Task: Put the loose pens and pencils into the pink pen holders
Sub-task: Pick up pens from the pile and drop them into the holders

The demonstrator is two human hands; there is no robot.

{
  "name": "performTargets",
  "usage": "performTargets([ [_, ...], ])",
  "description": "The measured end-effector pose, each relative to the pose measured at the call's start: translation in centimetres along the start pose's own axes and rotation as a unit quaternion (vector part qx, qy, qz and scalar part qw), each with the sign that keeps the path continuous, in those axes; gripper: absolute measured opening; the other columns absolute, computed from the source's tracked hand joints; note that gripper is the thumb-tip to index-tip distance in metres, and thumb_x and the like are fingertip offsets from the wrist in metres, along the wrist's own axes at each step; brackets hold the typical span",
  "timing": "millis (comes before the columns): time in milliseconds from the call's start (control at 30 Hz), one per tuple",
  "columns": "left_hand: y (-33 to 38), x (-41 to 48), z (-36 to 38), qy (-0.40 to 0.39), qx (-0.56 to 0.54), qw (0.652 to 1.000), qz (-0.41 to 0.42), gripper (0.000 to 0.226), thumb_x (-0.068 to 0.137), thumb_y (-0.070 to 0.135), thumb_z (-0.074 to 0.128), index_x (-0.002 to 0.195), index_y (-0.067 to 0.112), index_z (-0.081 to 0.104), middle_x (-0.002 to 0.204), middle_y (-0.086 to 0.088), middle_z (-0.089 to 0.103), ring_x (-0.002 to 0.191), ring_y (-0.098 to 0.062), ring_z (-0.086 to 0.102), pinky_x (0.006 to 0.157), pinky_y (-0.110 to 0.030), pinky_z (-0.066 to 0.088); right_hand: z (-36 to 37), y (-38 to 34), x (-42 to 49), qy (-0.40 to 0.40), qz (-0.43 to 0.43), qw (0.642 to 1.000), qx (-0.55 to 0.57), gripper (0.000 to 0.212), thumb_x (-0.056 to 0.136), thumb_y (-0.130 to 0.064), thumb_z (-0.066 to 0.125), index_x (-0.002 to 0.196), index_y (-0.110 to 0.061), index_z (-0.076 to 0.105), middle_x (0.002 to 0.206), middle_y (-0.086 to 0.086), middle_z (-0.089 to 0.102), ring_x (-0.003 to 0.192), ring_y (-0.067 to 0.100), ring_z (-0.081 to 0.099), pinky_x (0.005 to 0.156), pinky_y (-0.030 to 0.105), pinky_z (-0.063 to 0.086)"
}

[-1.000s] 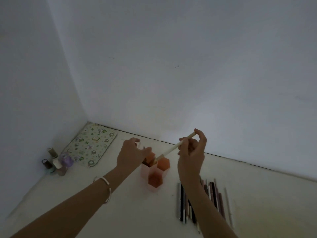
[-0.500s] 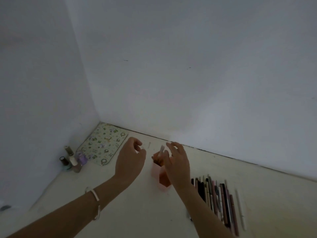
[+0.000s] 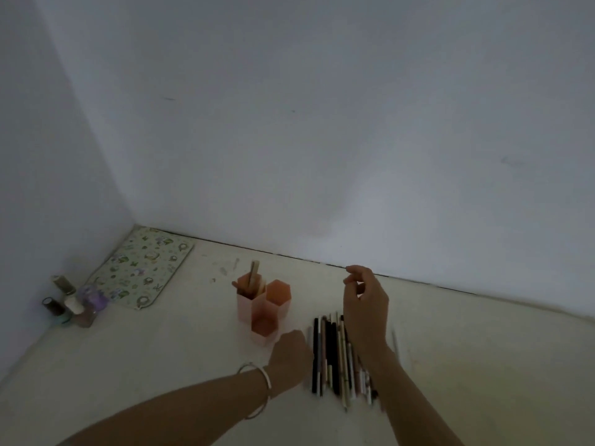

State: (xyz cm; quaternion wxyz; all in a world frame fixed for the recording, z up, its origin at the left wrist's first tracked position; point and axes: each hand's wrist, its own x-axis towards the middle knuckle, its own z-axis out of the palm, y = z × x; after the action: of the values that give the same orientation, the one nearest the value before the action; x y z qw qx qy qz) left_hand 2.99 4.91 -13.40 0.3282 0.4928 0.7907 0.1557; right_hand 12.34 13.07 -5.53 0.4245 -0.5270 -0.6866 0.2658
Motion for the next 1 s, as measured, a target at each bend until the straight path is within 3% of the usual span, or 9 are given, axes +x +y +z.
performTargets([
  [233, 0.3, 1.2, 2.8, 0.013, 0.025, 0.998, -0.055, 0.033, 0.092, 0.035, 0.058, 0.114, 0.011, 0.054, 0.119, -0.007, 0.059, 0.11, -0.024, 0.058, 0.087, -0.03, 0.045, -0.4, 2.2, -1.0, -0.033, 0.034, 0.999, -0.011, 0.026, 0.091, 0.001, 0.05, 0.107, -0.013, 0.065, 0.085, -0.008, 0.064, 0.053, 0.004, 0.053, 0.052, 0.015, 0.045],
  [367, 0.6, 1.6, 3.1, 0.015, -0.025, 0.993, -0.113, 0.037, 0.086, 0.03, 0.066, 0.114, 0.011, 0.05, 0.117, -0.006, 0.058, 0.106, -0.023, 0.059, 0.084, -0.03, 0.047, 0.0, 2.7, -1.4, -0.047, 0.045, 0.998, -0.01, 0.025, 0.092, 0.0, 0.049, 0.108, -0.013, 0.064, 0.084, -0.006, 0.064, 0.054, 0.008, 0.052, 0.054, 0.025, 0.049],
  [500, 0.8, 1.7, 1.7, 0.027, -0.082, 0.989, -0.122, 0.019, 0.09, 0.018, 0.059, 0.106, 0.009, 0.059, 0.113, -0.008, 0.064, 0.103, -0.023, 0.063, 0.083, -0.029, 0.049, 0.2, 3.3, -1.3, -0.042, 0.045, 0.998, -0.017, 0.024, 0.092, -0.001, 0.05, 0.106, -0.015, 0.063, 0.084, -0.005, 0.065, 0.051, 0.007, 0.05, 0.051, 0.018, 0.043],
  [600, 1.4, 0.8, -1.3, 0.068, -0.203, 0.974, -0.073, 0.013, 0.088, 0.018, 0.066, 0.093, 0.01, 0.057, 0.092, -0.005, 0.066, 0.079, -0.018, 0.068, 0.067, -0.026, 0.057, 1.0, 3.9, -1.2, -0.085, 0.069, 0.992, -0.063, 0.022, 0.093, -0.006, 0.05, 0.109, -0.014, 0.064, 0.093, -0.002, 0.067, 0.06, 0.009, 0.056, 0.06, 0.024, 0.05],
  [667, 1.7, -0.2, -4.3, 0.12, -0.261, 0.957, -0.027, 0.015, 0.084, 0.015, 0.07, 0.086, 0.012, 0.054, 0.08, 0.0, 0.062, 0.065, -0.009, 0.063, 0.054, -0.017, 0.053, 2.2, 4.3, -1.5, -0.16, 0.093, 0.974, -0.128, 0.02, 0.091, -0.008, 0.053, 0.108, -0.011, 0.065, 0.097, 0.0, 0.066, 0.076, 0.012, 0.06, 0.07, 0.024, 0.052],
  [767, 1.3, -1.0, -8.6, 0.177, -0.295, 0.939, -0.008, 0.013, 0.081, 0.015, 0.068, 0.083, 0.01, 0.056, 0.079, -0.006, 0.06, 0.07, -0.013, 0.059, 0.063, -0.027, 0.057, 4.5, 4.6, -2.9, -0.268, 0.087, 0.929, -0.239, 0.016, 0.09, -0.008, 0.049, 0.091, -0.007, 0.065, 0.091, 0.005, 0.067, 0.077, 0.014, 0.059, 0.071, 0.026, 0.051],
  [900, 0.0, -2.0, -11.8, 0.215, -0.318, 0.923, 0.006, 0.014, 0.082, 0.018, 0.067, 0.078, 0.015, 0.054, 0.074, 0.0, 0.059, 0.056, -0.001, 0.055, 0.051, -0.012, 0.046, 6.3, 5.1, -4.7, -0.291, 0.097, 0.9, -0.31, 0.011, 0.095, -0.018, 0.048, 0.084, -0.017, 0.051, 0.087, -0.003, 0.052, 0.08, 0.015, 0.057, 0.067, 0.022, 0.043],
  [1000, -1.3, -2.8, -12.9, 0.225, -0.339, 0.913, 0.016, 0.012, 0.085, 0.017, 0.067, 0.086, 0.019, 0.055, 0.079, 0.005, 0.061, 0.061, -0.001, 0.062, 0.051, -0.012, 0.048, 7.2, 5.2, -5.8, -0.287, 0.089, 0.887, -0.351, 0.016, 0.097, -0.029, 0.05, 0.098, -0.017, 0.06, 0.095, -0.003, 0.06, 0.087, 0.013, 0.064, 0.069, 0.022, 0.048],
])
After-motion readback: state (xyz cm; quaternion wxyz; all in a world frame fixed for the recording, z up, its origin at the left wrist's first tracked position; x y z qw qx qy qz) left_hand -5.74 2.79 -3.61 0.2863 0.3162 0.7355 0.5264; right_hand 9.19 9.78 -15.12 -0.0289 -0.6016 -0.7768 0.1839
